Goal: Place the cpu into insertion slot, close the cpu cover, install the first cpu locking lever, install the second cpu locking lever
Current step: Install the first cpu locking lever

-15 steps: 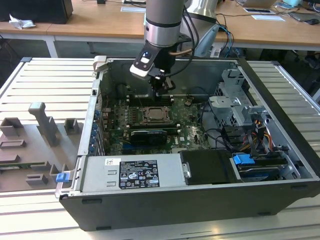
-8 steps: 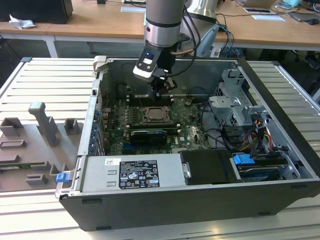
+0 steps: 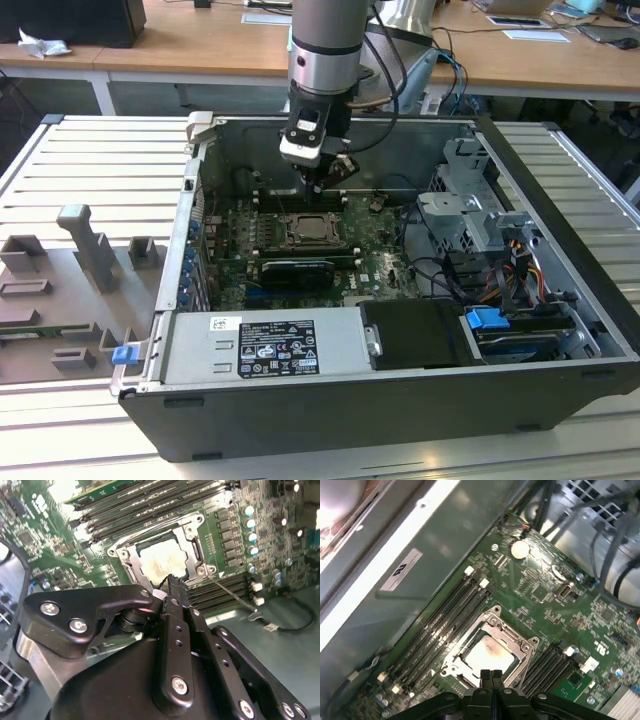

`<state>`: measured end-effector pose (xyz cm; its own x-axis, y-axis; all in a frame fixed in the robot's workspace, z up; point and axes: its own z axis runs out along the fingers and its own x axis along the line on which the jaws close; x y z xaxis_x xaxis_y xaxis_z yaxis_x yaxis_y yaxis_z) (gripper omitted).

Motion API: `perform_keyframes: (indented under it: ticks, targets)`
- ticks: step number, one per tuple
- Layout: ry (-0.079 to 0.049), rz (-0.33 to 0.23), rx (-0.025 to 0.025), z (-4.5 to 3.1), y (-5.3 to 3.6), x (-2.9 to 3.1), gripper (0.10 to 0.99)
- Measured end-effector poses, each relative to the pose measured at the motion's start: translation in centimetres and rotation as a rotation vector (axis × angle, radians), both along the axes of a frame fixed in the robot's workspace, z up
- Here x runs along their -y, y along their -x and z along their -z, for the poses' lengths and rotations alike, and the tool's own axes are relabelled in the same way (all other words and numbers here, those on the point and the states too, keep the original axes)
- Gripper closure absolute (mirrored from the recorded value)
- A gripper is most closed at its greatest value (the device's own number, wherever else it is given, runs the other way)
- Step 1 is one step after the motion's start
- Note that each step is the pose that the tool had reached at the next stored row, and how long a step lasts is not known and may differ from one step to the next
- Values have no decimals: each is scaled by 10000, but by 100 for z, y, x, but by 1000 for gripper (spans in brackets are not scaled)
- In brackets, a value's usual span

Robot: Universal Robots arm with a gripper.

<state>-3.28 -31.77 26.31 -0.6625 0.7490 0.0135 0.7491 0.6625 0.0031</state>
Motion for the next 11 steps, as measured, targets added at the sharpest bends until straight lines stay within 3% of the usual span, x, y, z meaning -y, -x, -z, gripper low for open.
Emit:
perform_keyframes:
  ticks: [7, 11]
  targets:
    - [1, -1554, -1, 3, 0, 0, 980]
    - [0, -2778, -1, 4, 0, 0, 980]
